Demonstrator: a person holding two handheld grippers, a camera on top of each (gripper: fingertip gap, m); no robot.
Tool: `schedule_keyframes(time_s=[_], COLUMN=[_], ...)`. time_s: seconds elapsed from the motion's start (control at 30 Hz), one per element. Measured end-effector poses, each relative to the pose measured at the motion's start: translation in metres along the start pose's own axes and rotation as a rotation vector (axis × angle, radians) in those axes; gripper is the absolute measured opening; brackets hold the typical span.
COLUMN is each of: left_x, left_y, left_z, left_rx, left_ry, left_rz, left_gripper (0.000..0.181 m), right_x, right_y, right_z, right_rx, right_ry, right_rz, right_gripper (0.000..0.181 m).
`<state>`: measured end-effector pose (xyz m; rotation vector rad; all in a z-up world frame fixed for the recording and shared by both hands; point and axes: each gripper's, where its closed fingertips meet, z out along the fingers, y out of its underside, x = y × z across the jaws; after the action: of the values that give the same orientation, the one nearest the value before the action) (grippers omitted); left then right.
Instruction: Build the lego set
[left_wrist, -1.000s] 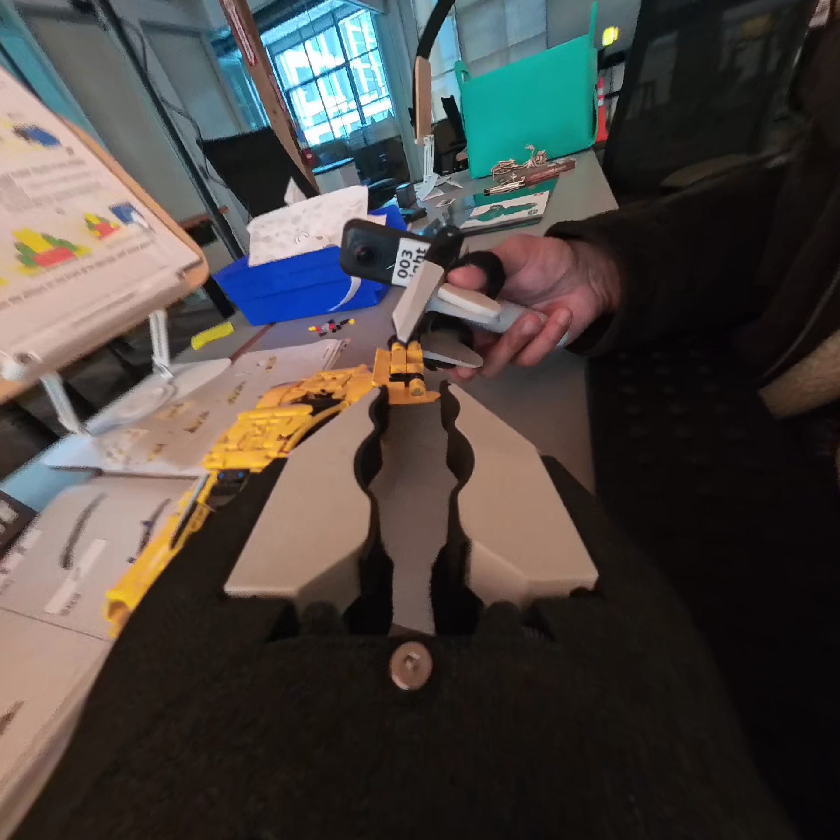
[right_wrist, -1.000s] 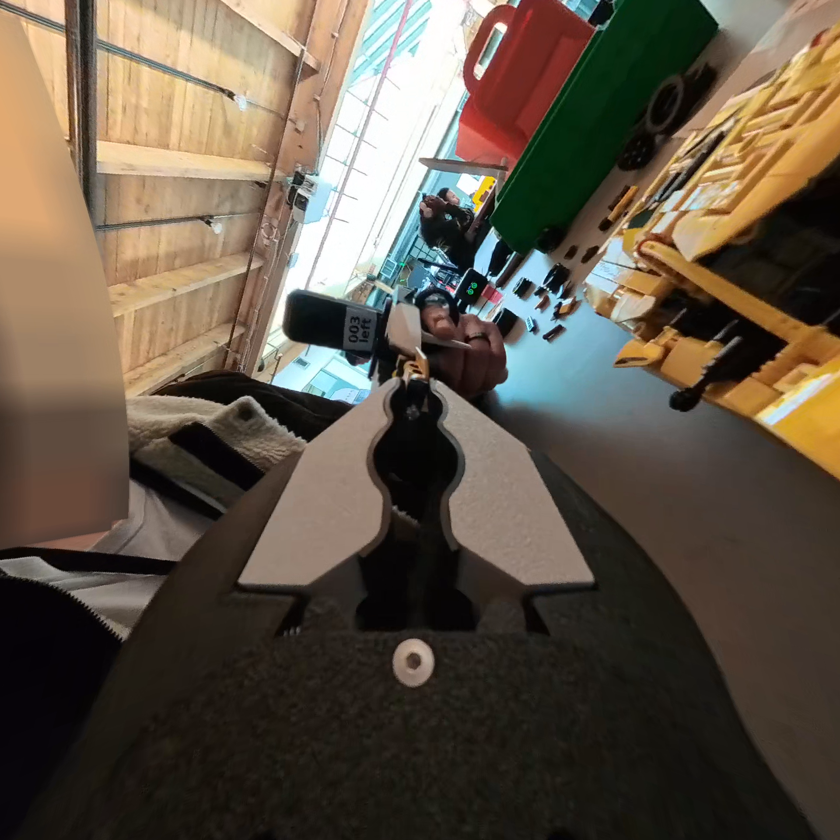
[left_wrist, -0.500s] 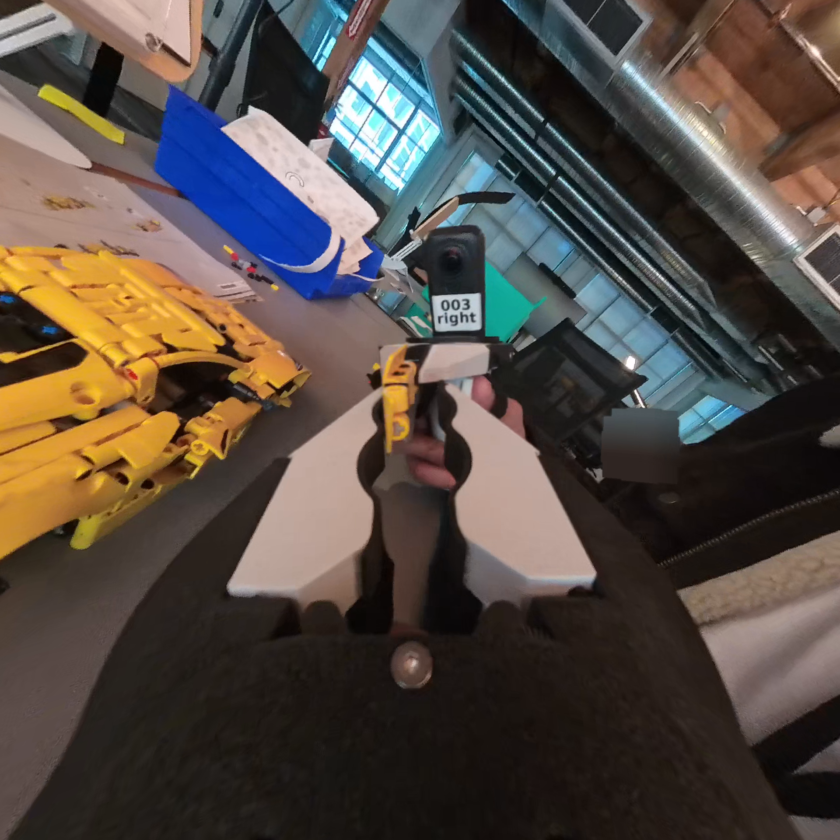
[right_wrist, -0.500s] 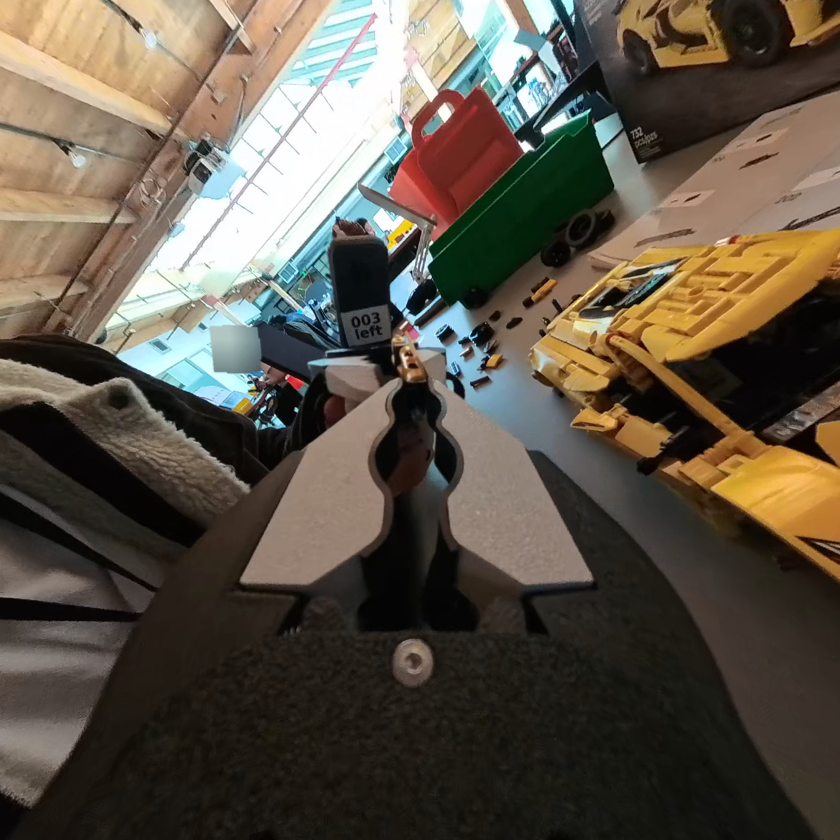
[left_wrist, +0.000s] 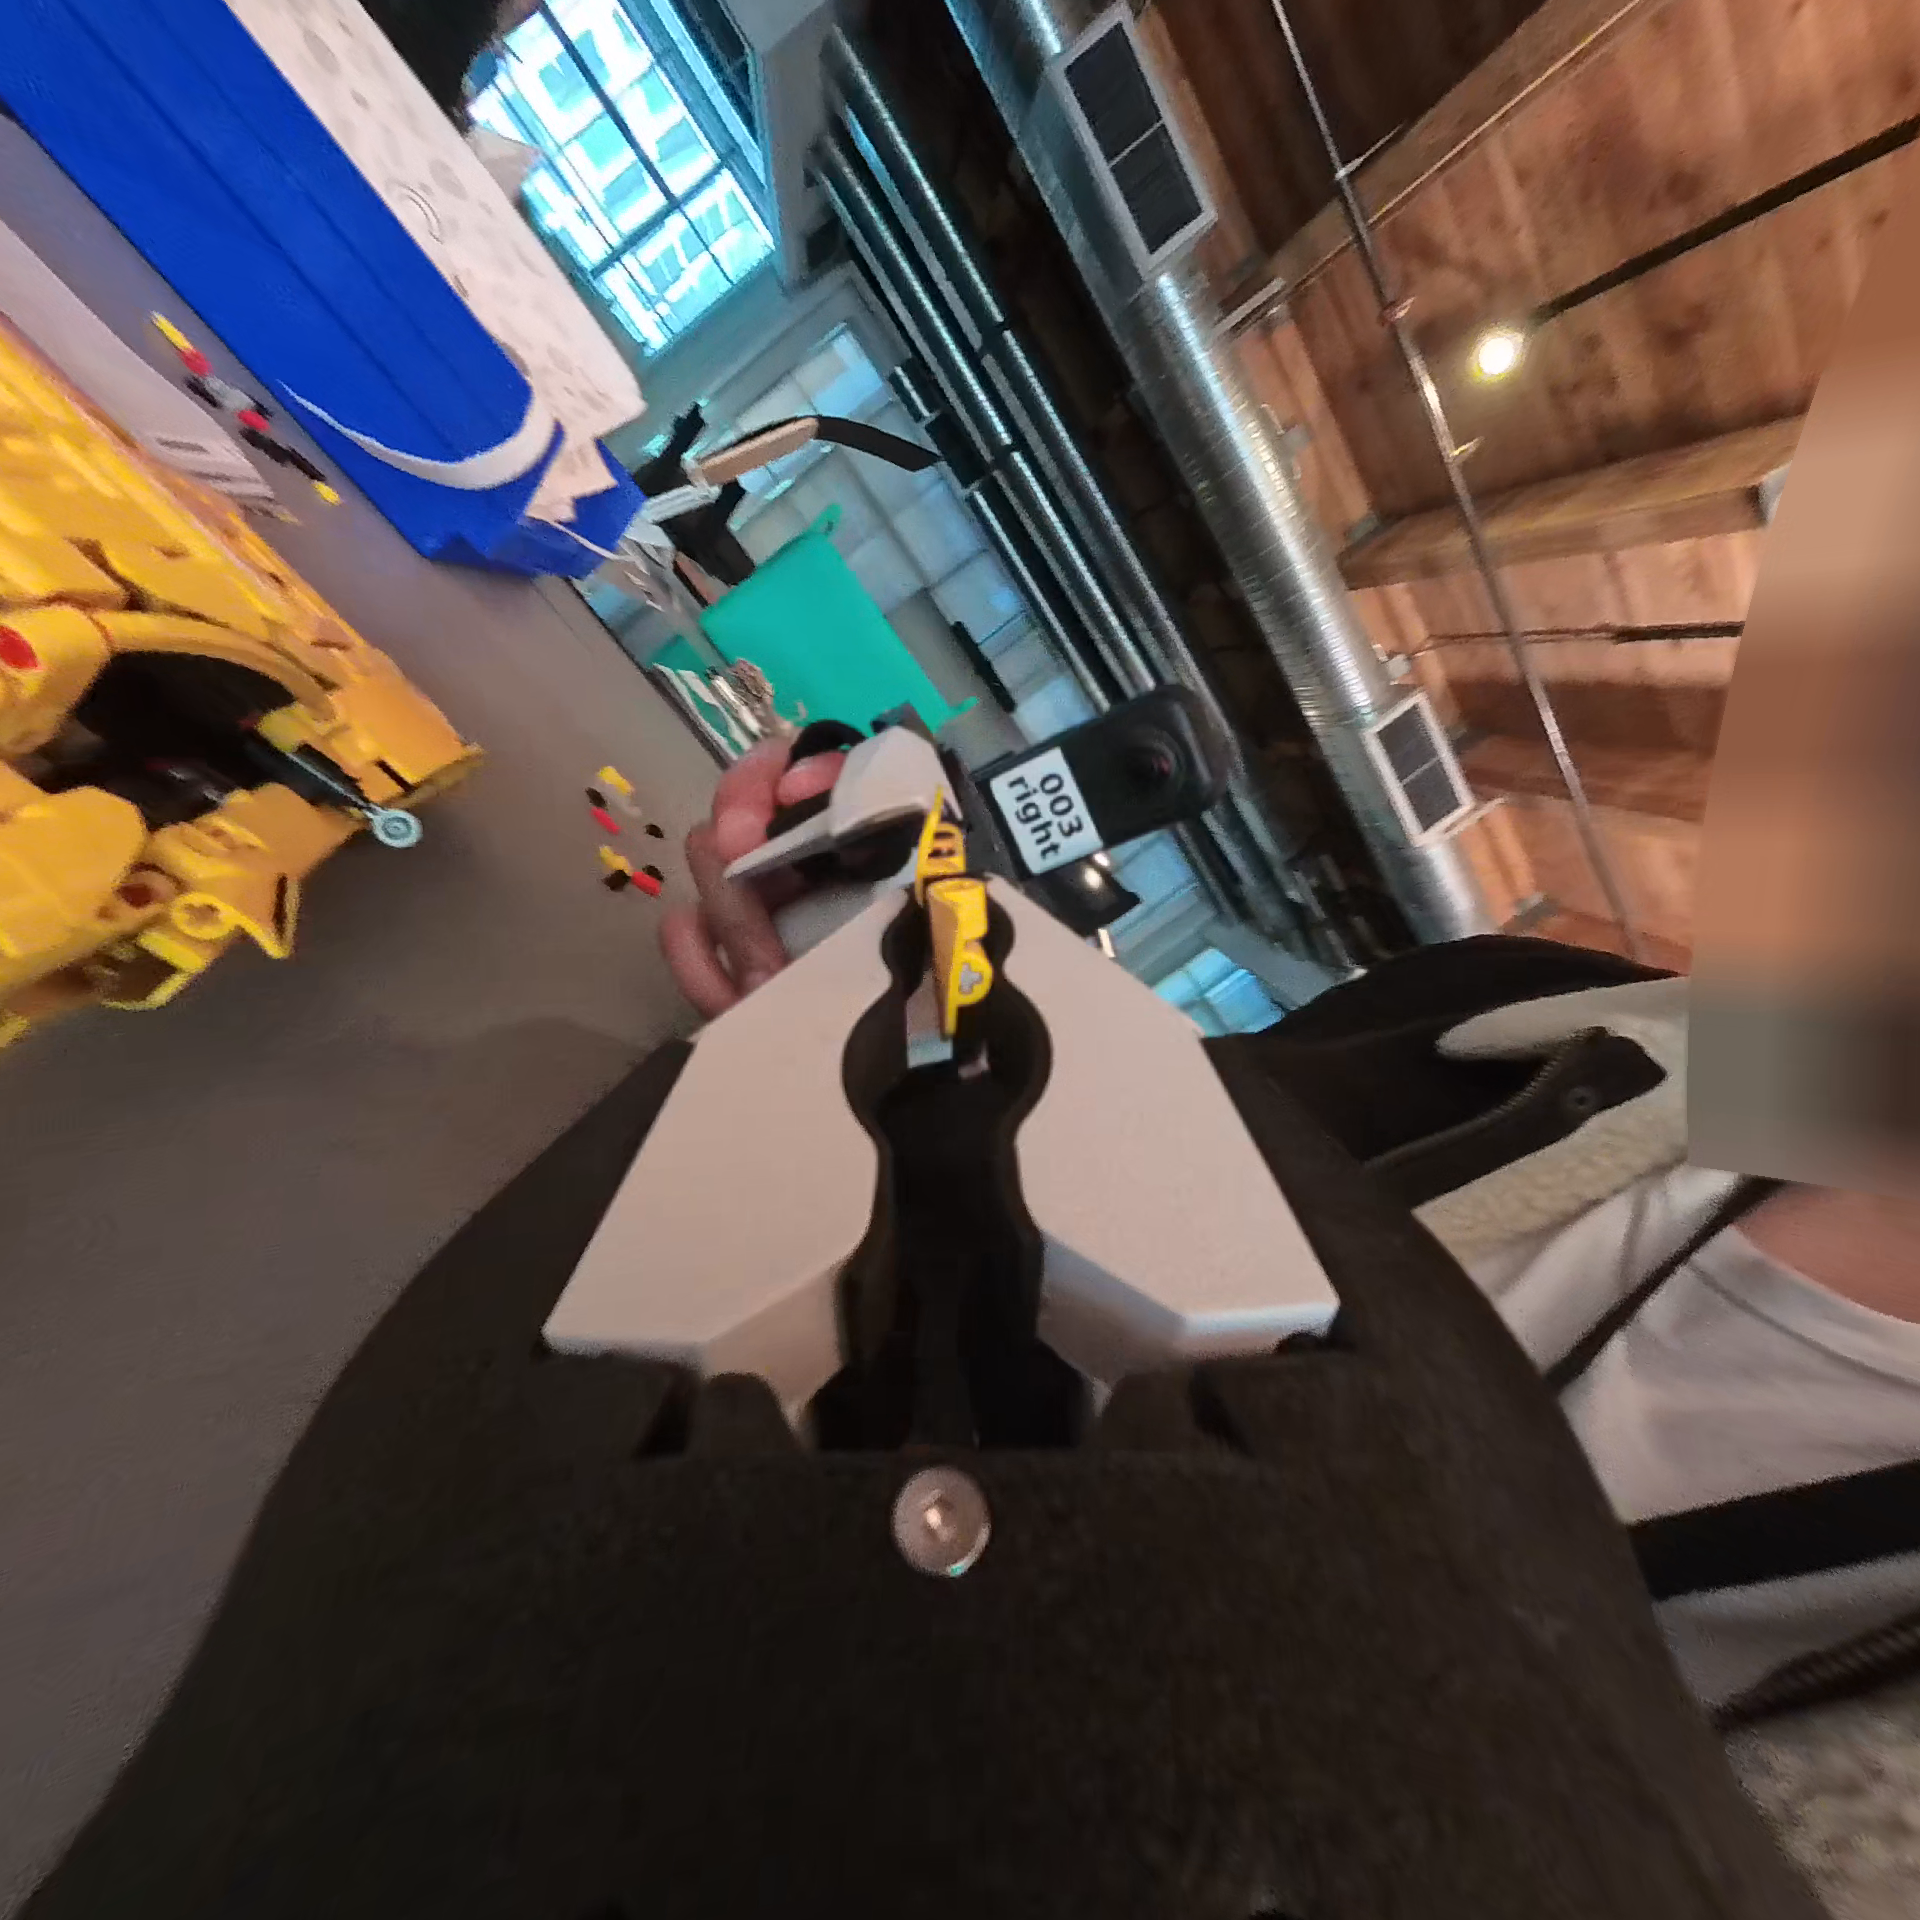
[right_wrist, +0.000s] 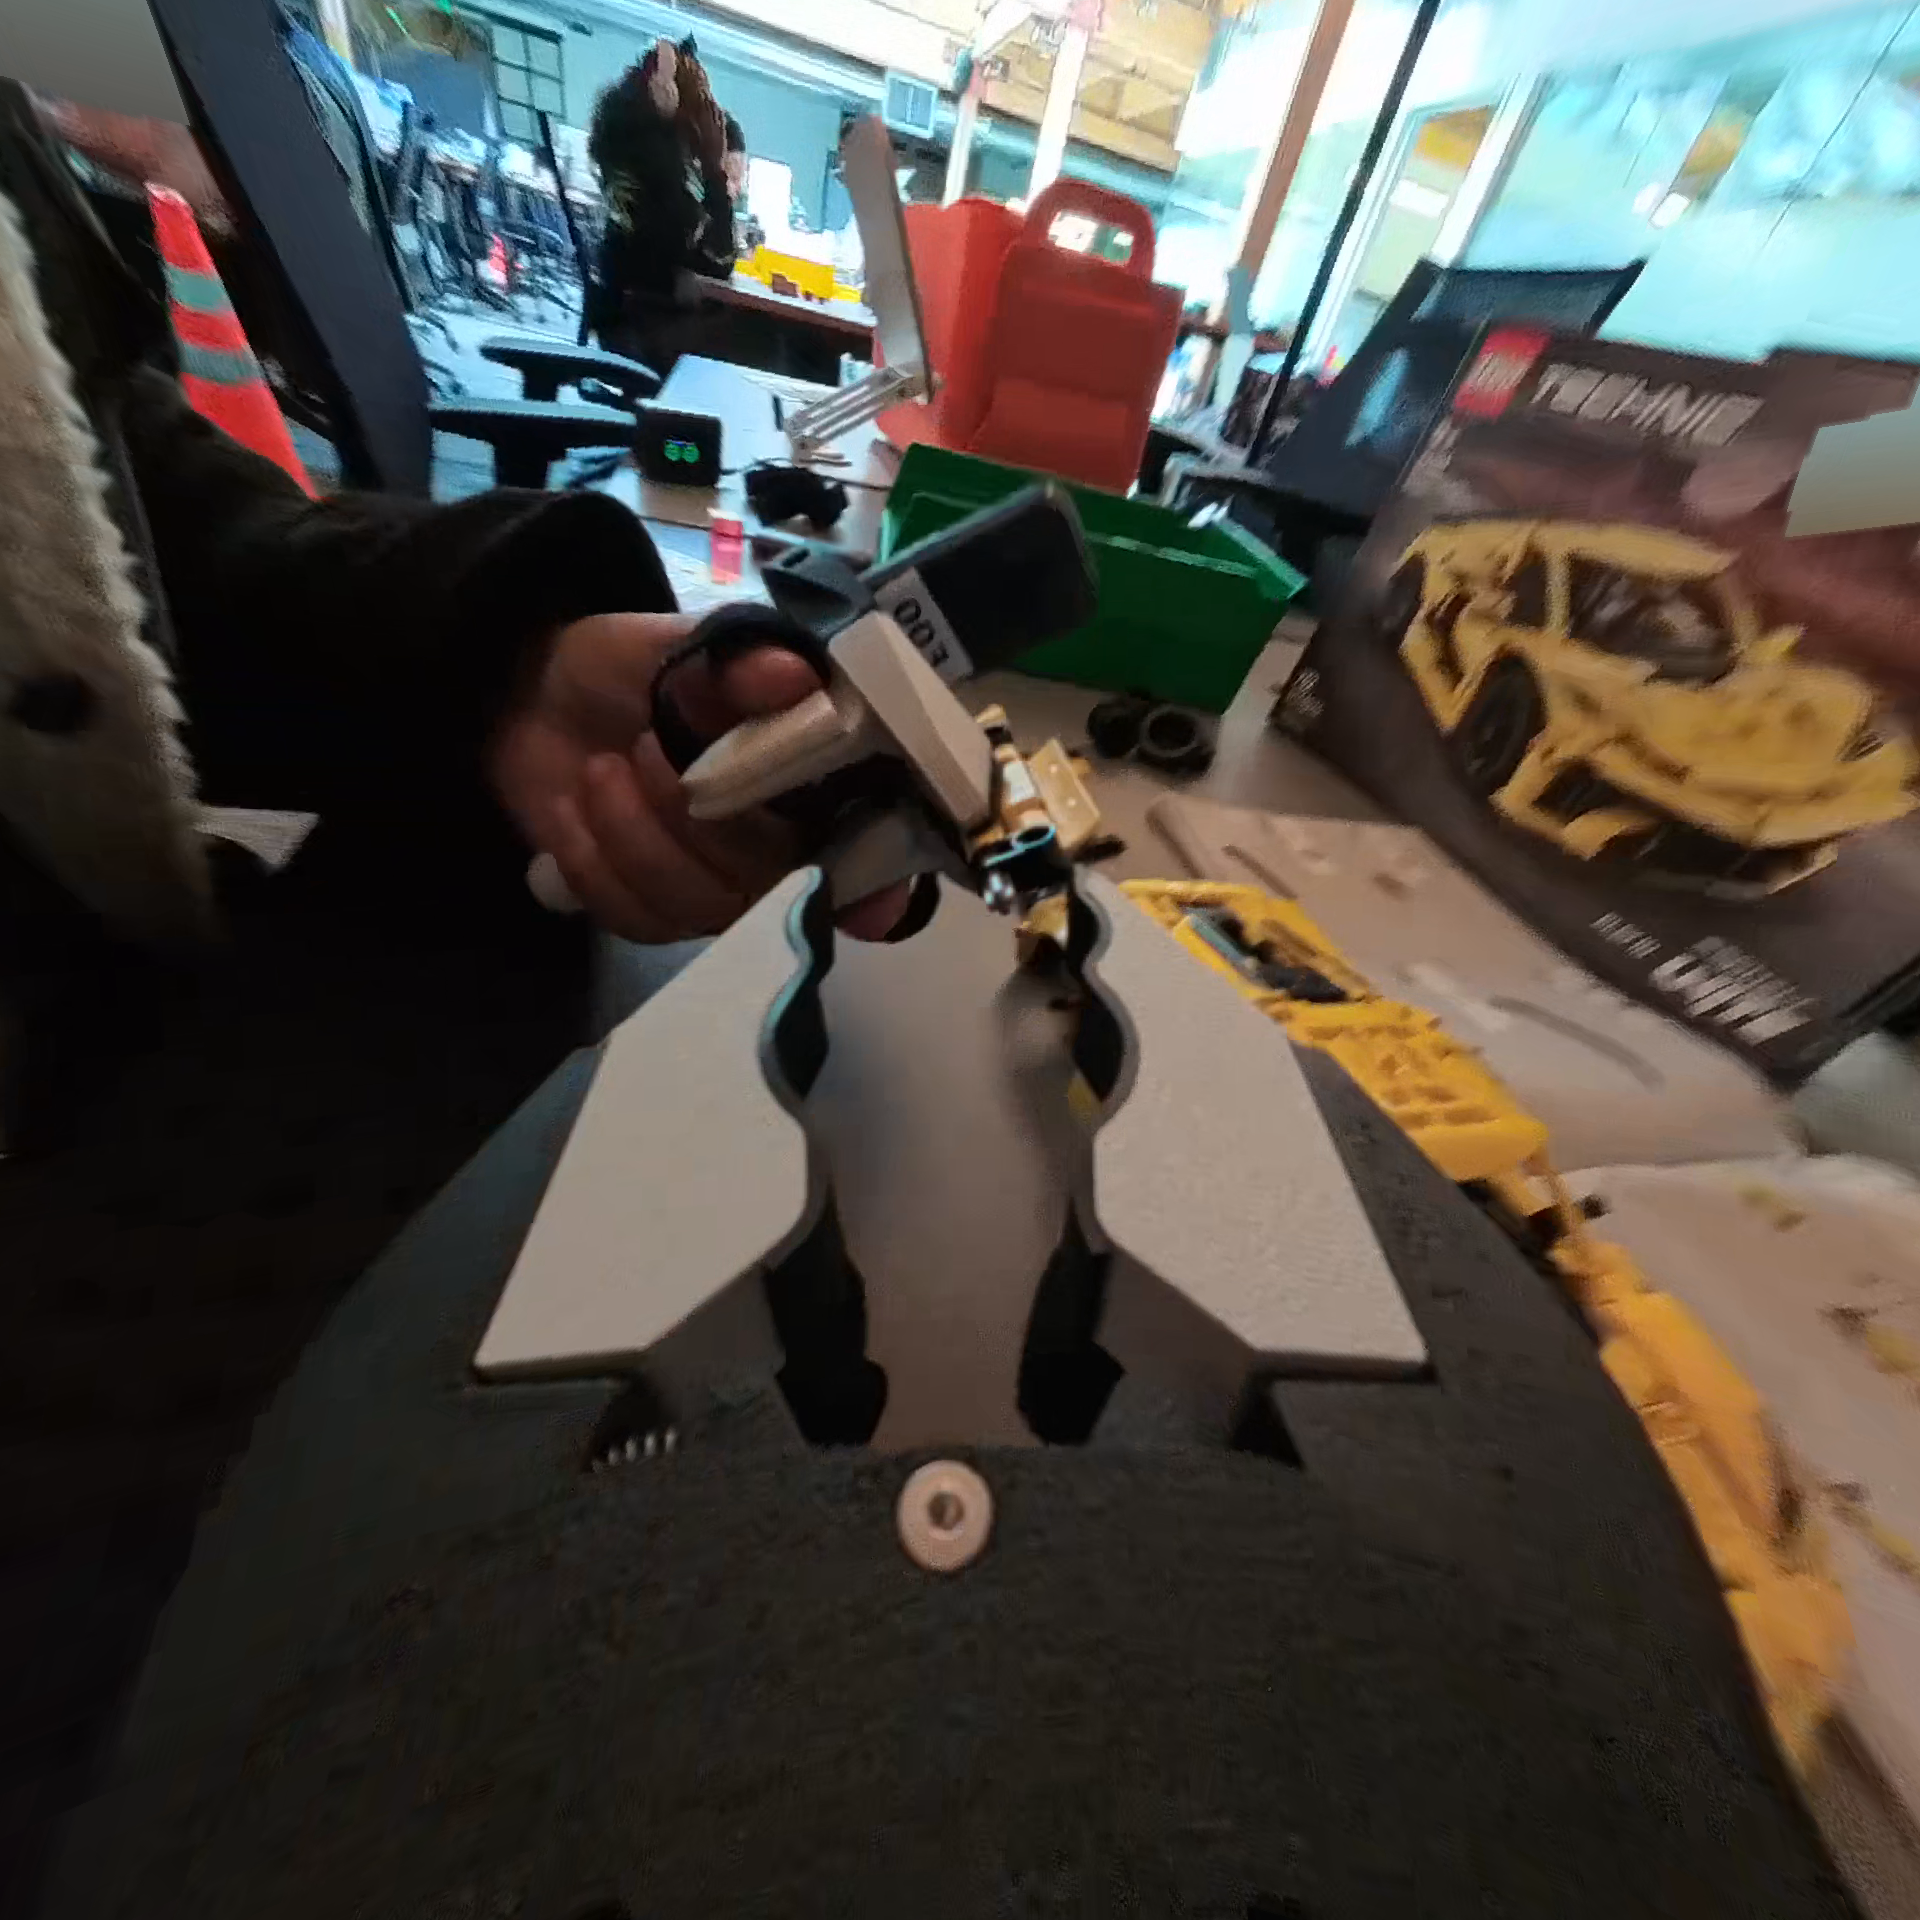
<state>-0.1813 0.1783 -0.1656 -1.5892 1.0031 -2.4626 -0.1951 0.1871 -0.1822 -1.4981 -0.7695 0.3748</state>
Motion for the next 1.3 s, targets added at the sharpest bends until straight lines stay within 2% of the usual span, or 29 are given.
schedule_keyframes(time_s=[0.1, 0.17, 0.23, 0.4, 0.57, 0.67, 0.83, 1.0, 1.1, 1.17, 1.23, 1.3], left_x=[0.002, 0.003, 0.004, 0.005, 0.002, 0.002, 0.002, 0.000, -0.007, -0.011, -0.023, -0.039], left_y=[0.000, 0.002, 0.009, 0.021, 0.024, 0.032, 0.034, 0.035, 0.030, 0.010, -0.007, -0.002], left_z=[-0.001, -0.001, 0.001, 0.005, 0.004, 0.008, 0.007, 0.006, 0.001, -0.013, -0.034, -0.052], left_rx=[-0.005, -0.017, -0.059, -0.121, -0.142, -0.181, -0.191, -0.202, -0.210, -0.158, -0.143, -0.242], left_ry=[0.034, 0.055, 0.065, 0.072, 0.061, 0.056, 0.049, 0.044, -0.016, -0.076, -0.204, -0.347], left_rz=[-0.042, -0.065, -0.072, -0.085, -0.065, -0.057, -0.048, -0.059, -0.002, 0.085, 0.199, 0.303], left_gripper=[0.007, 0.007, 0.007, 0.007, 0.007, 0.017, 0.008, 0.007, 0.007, 0.007, 0.007, 0.006], right_x=[0.012, 0.006, 0.001, -0.005, -0.008, -0.015, -0.016, -0.017, -0.013, -0.007, -0.009, -0.027], right_y=[-0.015, -0.013, -0.006, -0.010, -0.006, -0.001, 0.000, 0.001, 0.006, 0.010, 0.029, 0.059], right_z=[-0.010, -0.008, -0.004, -0.007, -0.005, -0.001, -0.001, 0.001, 0.001, -0.001, -0.002, 0.002], right_rx=[0.094, 0.072, 0.042, 0.058, 0.032, 0.000, -0.001, -0.011, -0.037, -0.053, -0.159, -0.316], right_ry=[0.125, 0.081, 0.056, 0.037, 0.011, -0.028, -0.029, -0.026, 0.004, 0.019, -0.015, -0.118], right_rz=[-0.109, -0.073, -0.068, -0.113, -0.095, -0.088, -0.093, -0.095, -0.093, -0.008, 0.089, 0.125], right_gripper=[0.039, 0.036, 0.047, 0.026, 0.024, 0.025, 0.025, 0.025, 0.026, 0.032, 0.034, 0.034])
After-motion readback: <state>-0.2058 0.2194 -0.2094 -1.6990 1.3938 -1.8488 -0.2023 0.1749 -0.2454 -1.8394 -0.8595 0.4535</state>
